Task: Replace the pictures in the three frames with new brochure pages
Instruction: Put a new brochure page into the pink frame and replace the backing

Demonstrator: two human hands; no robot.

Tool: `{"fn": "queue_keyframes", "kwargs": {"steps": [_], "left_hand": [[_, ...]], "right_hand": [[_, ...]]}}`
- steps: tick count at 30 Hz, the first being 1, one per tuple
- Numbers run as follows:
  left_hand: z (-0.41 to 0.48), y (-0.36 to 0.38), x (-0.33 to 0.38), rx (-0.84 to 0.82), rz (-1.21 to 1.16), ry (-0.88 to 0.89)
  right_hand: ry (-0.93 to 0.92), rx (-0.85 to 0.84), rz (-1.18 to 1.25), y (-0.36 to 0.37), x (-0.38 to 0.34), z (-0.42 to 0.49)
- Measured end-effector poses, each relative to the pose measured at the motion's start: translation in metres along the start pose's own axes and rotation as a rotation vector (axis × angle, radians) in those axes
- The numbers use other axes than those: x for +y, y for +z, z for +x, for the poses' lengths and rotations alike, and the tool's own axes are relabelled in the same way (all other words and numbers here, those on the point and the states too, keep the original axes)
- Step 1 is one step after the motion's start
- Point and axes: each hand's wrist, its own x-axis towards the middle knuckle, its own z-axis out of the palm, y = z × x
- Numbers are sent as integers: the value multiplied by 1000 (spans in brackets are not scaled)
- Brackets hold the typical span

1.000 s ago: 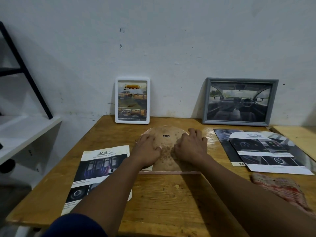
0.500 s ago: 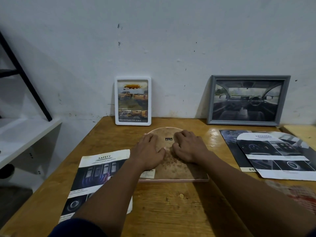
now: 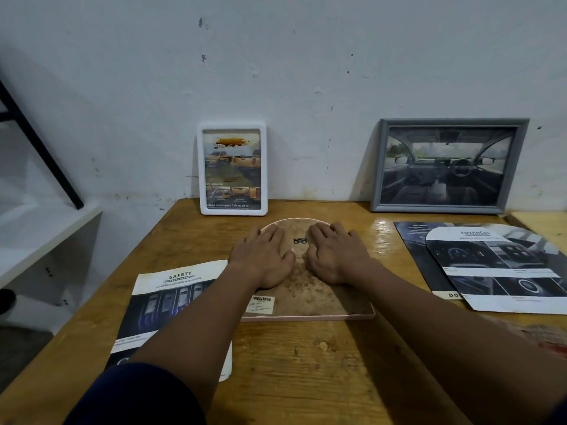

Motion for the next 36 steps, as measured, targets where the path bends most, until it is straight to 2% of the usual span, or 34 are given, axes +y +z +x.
{"fn": "queue_keyframes", "kwargs": {"steps": [6,12,16,21,24,29,33,36], "left_hand": [[6,-2,4,1,-34,-15],[-5,7,7,108,-95,-41],[-5,7,8,132,-85,-43],[-8,6,10,159,-85,-43],[-10,4,10,164,-118,-40],[-24,4,3,-10,-211,-34],[-39,13,2,35,-237,-35],[-40,13,5,18,-190,-51]], "right_hand": [[10,20,48,1,5,4],[58,-78,188,-1,2,-15],[93,189,89,12,-7,-41],[171,302,-64,9,-15,-40],[188,291,-109,7,-17,-44],[245,253,26,5,-14,-45],[363,316,180,5,-7,-45],[415,217,207,2,1,-47]]}}
